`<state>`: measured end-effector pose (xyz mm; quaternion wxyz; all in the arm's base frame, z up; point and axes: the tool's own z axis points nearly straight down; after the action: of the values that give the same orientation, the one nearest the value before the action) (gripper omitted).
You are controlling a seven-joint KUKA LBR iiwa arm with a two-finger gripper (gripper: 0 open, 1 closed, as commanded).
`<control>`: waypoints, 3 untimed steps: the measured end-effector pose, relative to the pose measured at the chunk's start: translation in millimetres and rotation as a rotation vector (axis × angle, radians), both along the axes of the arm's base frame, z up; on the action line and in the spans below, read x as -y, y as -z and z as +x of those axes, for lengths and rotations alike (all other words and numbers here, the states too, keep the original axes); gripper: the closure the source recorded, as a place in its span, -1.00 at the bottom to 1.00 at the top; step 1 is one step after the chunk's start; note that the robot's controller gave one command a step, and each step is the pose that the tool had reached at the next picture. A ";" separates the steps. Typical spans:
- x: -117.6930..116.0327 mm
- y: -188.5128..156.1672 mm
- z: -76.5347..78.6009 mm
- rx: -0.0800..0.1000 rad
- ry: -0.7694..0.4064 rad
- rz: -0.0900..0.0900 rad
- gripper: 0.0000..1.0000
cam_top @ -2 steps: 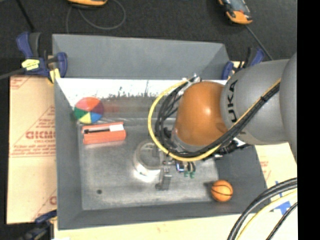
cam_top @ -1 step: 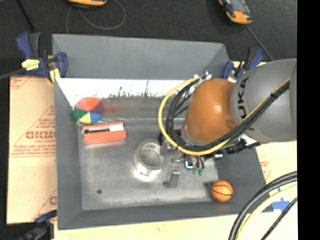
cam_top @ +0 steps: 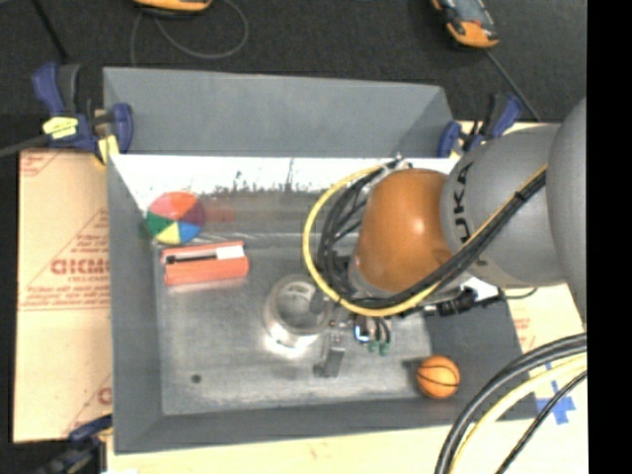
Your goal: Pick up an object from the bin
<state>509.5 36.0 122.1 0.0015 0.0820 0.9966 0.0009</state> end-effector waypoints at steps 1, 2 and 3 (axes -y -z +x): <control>0.9 51.8 30.2 -0.001 0.048 0.001 1.00; 0.8 51.8 30.2 0.000 0.050 0.002 1.00; 1.0 49.6 28.9 -0.001 0.049 0.002 1.00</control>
Offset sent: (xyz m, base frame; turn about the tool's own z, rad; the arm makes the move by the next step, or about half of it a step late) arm 0.0000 0.0000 0.0000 0.0000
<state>538.4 35.0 72.6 0.0008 0.1064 0.9943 0.0016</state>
